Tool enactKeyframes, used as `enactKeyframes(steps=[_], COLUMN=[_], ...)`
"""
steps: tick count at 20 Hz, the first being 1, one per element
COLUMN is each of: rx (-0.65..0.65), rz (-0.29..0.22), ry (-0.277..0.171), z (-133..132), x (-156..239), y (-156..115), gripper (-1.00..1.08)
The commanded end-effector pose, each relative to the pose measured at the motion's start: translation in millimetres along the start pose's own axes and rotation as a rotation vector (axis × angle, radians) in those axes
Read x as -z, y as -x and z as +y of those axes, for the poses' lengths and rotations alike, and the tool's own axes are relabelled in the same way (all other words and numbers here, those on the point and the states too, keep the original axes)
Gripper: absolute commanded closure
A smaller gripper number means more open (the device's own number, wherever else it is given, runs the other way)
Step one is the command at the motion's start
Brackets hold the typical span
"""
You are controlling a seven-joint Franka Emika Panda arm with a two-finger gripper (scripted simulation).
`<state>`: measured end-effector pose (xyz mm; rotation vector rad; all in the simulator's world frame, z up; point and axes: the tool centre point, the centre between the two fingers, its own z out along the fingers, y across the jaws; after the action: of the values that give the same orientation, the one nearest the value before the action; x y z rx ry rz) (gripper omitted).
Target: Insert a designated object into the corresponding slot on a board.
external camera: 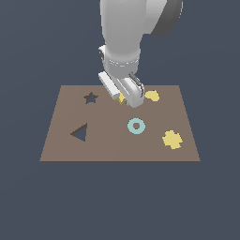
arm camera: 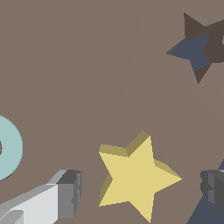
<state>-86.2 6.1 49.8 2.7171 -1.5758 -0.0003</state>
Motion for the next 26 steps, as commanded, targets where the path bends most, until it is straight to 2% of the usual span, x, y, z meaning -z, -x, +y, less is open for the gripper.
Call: enactKeyframes(steps=[1, 14, 15, 26], rx=[0.0, 0.001, 0.001, 0.002], rz=[0.0, 0.0, 0.0, 0.0], ry=[-0.001, -0.001, -0.001, -0.002], z=[-0.3, -0.1, -0.1, -0.5], x=[0.2, -19.8, -19.8, -18.5], y=[-0.2, 0.1, 0.1, 0.3], gripper=[-0.92, -0.92, 1.08, 1.08])
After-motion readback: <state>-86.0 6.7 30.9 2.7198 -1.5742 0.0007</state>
